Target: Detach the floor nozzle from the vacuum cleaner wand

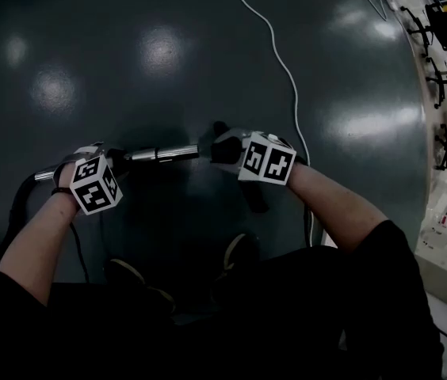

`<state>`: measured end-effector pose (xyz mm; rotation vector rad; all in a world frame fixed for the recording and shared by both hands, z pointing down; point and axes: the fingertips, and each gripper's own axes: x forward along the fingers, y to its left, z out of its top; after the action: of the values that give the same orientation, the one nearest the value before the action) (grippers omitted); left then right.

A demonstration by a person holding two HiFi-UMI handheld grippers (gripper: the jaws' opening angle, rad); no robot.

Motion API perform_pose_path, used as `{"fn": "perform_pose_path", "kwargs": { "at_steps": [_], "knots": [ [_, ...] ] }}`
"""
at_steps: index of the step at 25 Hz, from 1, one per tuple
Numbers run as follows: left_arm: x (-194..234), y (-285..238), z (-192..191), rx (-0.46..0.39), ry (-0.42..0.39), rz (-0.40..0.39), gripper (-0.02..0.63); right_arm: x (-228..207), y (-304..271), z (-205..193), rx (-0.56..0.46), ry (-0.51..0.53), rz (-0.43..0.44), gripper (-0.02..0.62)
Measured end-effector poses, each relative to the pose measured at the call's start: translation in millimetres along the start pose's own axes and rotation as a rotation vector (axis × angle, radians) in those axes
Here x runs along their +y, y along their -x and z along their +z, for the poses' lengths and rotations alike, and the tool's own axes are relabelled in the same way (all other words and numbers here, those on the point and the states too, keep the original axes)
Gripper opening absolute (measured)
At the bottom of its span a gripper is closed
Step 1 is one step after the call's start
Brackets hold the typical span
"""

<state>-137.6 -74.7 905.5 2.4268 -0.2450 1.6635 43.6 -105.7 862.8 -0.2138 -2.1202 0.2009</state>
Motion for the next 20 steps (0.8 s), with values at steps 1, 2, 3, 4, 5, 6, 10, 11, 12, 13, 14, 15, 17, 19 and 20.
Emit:
{"fn": "perform_pose_path", "kwargs": {
  "at_steps": [1,2,3,4,5,6,10,11,12,13,14,15,17,19,20],
  "knots": [
    [2.8,0.8,-4.9,0.007,0.002,0.005,0.167,-2.8,3.5,-3.2,-0.018,-0.003,-0.010,0.127],
    [4.2,0.7,-8.9,0.015,0.003,0.008,0.167,-6.7,5.1,-6.4,-0.025,0.026,-0.043,0.127],
    [4.1,-0.9,-11.9,0.027,0.002,0.008,0.167,-10.7,4.3,-9.2,-0.025,0.061,-0.083,0.127],
    [2.6,-3.9,-14.0,0.042,0.000,0.008,0.167,-13.8,0.8,-11.4,-0.020,0.094,-0.121,0.127],
    [0.3,-7.7,-15.4,0.058,-0.003,0.008,0.168,-15.5,-5.2,-13.3,-0.009,0.127,-0.156,0.127],
    [-2.1,-12.0,-16.5,0.077,-0.005,0.010,0.167,-16.0,-13.2,-15.4,0.009,0.165,-0.186,0.127],
    [-5.7,-35.9,-23.4,0.167,-0.016,0.035,0.169,-16.2,-50.7,-27.4,0.117,0.315,-0.265,0.127],
    [-7.9,-41.9,-25.5,0.194,-0.023,0.034,0.169,-16.3,-57.7,-30.5,0.140,0.327,-0.267,0.128],
    [-11.8,-47.3,-27.1,0.218,-0.034,0.030,0.169,-16.0,-62.6,-33.1,0.157,0.332,-0.266,0.127],
    [-17.1,-52.0,-28.4,0.239,-0.048,0.023,0.169,-15.6,-65.7,-35.5,0.169,0.334,-0.267,0.129],
    [-22.8,-56.5,-29.8,0.256,-0.062,0.016,0.169,-15.2,-67.8,-38.2,0.180,0.340,-0.268,0.129],
    [-28.0,-60.8,-31.4,0.268,-0.075,0.008,0.169,-15.1,-69.4,-41.7,0.192,0.352,-0.271,0.129],
    [-34.7,-68.0,-34.7,0.288,-0.090,-0.005,0.169,-14.4,-72.0,-50.6,0.221,0.393,-0.276,0.129],
    [-36.2,-72.4,-37.1,0.303,-0.092,-0.008,0.169,-10.9,-74.9,-62.2,0.263,0.455,-0.278,0.127],
    [-35.8,-74.0,-37.9,0.307,-0.090,-0.007,0.169,-8.1,-77.3,-70.0,0.291,0.480,-0.274,0.127]
  ]
}}
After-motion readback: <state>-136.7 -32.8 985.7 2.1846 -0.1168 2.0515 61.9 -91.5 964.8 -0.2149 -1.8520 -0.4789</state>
